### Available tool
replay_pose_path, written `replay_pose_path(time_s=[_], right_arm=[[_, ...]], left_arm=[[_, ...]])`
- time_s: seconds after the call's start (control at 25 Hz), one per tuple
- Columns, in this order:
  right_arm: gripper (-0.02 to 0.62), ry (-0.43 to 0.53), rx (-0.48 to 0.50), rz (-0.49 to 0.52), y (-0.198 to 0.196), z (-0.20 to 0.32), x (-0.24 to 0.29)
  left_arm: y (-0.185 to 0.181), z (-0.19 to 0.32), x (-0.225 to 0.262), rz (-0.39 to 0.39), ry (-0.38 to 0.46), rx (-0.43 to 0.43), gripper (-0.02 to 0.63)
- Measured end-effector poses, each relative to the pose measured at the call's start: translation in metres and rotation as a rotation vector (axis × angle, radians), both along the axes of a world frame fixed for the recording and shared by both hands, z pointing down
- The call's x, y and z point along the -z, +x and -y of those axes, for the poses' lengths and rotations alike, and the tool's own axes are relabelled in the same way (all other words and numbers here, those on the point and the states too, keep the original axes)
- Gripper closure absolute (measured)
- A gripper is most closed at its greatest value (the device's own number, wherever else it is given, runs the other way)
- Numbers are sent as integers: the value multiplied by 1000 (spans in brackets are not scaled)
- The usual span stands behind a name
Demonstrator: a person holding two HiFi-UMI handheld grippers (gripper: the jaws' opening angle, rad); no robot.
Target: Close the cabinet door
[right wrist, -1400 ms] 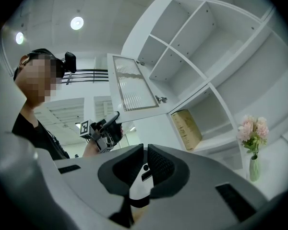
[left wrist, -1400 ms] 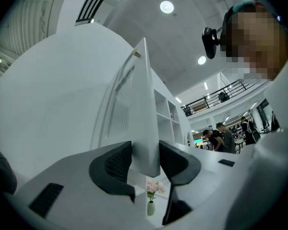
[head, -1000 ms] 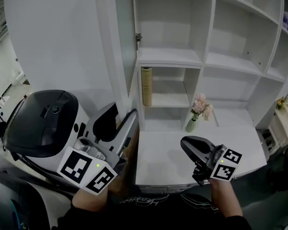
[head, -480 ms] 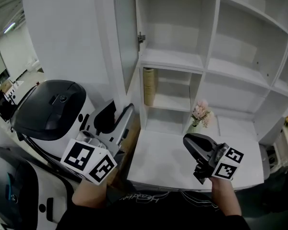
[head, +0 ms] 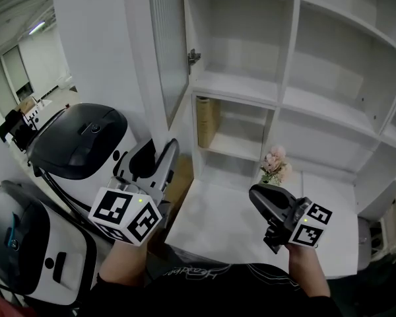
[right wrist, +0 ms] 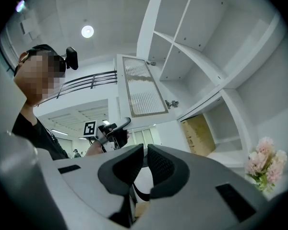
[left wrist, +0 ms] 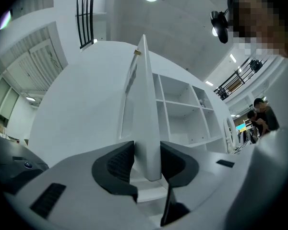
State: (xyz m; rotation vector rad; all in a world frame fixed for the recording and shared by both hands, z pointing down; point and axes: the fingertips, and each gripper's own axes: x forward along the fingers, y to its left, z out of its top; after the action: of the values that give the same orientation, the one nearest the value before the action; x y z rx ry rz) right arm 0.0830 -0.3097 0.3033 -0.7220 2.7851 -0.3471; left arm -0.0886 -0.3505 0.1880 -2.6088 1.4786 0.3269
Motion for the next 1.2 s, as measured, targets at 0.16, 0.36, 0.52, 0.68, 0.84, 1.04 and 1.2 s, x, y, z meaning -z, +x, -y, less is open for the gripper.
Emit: replay_pose_path(time_s=[0.16,0.36,0.52,0.68,0.84,1.04,1.2], right_arm=[[541,2,24,15,18,-1,0],[541,16,44,28,40,-5,3],[541,24,52,21,60,-11,4],[541,47,41,11,82,-14,7],[541,54,36,10,105,-17,5],[541,66,29,14,130,-22,5],[541,72,10,35,153,-23,8]], left_arm=[[14,0,-1,-1,9,49,457],[35,-1,-1,4,25,101,454],[50,-2,-3,0,31,146,453],[67,0,-2,2,41,193,451],[90,4,-3,20,59,230,439],[116,11,-5,39,72,264,423],[141,18,-7,86,77,281,403]])
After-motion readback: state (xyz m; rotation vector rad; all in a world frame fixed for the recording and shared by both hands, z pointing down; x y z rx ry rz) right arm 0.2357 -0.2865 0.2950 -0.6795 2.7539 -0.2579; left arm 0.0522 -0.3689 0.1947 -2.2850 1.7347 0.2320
